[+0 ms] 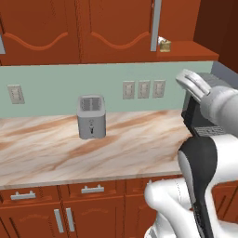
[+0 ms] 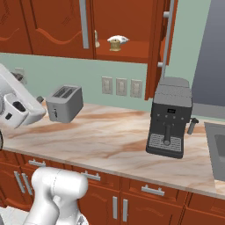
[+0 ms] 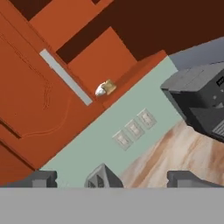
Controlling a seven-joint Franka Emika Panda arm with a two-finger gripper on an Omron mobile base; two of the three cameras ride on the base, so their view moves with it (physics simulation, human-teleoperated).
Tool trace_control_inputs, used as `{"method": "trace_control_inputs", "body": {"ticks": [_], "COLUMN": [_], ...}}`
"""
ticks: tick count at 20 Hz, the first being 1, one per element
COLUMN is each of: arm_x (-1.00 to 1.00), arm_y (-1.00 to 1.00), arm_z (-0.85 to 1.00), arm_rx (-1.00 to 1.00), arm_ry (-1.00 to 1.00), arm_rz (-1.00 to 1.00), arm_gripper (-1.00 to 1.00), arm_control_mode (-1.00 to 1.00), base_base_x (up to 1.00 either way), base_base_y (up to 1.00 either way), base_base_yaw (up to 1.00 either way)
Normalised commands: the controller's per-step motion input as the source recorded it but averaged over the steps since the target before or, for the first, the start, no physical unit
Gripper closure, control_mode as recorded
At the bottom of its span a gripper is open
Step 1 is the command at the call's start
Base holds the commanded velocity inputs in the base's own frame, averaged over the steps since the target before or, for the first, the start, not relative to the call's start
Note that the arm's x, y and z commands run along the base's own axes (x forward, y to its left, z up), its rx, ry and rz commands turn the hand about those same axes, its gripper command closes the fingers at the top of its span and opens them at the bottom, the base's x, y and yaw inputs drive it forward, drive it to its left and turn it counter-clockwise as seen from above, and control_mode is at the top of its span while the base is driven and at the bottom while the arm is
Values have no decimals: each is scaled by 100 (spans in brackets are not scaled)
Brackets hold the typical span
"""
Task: Pick the candle and candle from the dining table and place them in the open cabinet. Close the cabinet after placing the objects.
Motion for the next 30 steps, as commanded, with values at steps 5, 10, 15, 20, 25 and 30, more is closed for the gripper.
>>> {"method": "trace_control_inputs", "body": {"ticks": [5,10,15,20,25,30], "arm_x": [-82,-68,-60,-58,-20,3], "arm_y": [-33,-40,-36,-33,-37,-43], "arm_z": [0,0,3,13,6,0], "arm_rx": [32,29,27,20,7,3], "arm_ry": [0,0,0,0,-3,-3], "arm_rz": [0,0,0,0,0,0], "arm_gripper": [-100,-100,-100,-100,-100,-100], "arm_control_mode": [-100,-100,-100,-100,-100,-100], "base_base_x": [0,0,0,0,0,0], "base_base_y": [0,0,0,0,0,0], "base_base_yaw": [0,0,0,0,0,0]}}
